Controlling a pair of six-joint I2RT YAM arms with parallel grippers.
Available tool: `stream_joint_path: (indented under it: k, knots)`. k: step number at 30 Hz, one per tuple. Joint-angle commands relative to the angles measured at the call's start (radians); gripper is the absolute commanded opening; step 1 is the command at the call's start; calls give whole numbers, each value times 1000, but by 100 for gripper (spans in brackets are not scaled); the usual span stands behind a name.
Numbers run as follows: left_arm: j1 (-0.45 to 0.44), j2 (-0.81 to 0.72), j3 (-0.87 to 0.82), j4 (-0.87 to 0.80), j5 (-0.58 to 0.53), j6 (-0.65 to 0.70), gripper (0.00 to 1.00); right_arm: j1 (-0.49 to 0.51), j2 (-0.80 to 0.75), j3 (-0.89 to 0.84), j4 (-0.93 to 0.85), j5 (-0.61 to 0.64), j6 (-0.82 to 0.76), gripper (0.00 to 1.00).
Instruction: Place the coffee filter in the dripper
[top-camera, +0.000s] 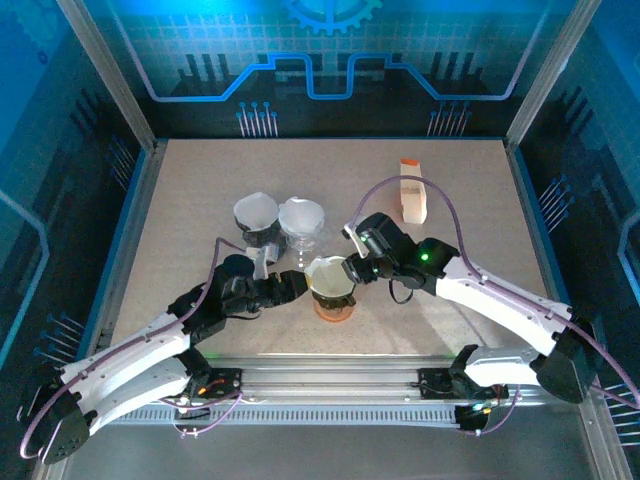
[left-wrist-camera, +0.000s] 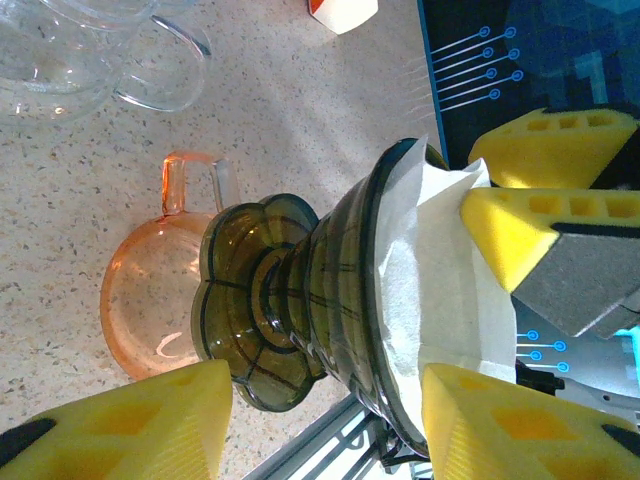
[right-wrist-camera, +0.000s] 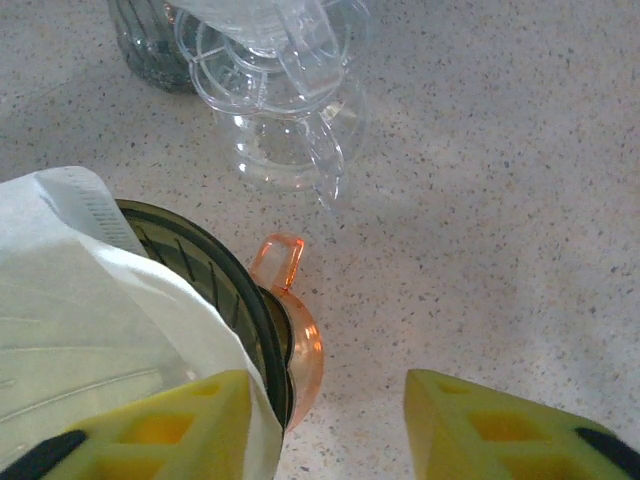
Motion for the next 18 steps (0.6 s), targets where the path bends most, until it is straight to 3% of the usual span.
stream_joint_path:
  k: [1,8,18]
  knots:
    - [5,1,0,7,17,6,54,14,-23,59,-9,-32,-34,48]
    - [4,-1,-5,2,8,4,54,18,72,148,-55,-68,-87,62]
    - [4,0,-8,3,7,3,54,29,152,214,-57,-74,-117,65]
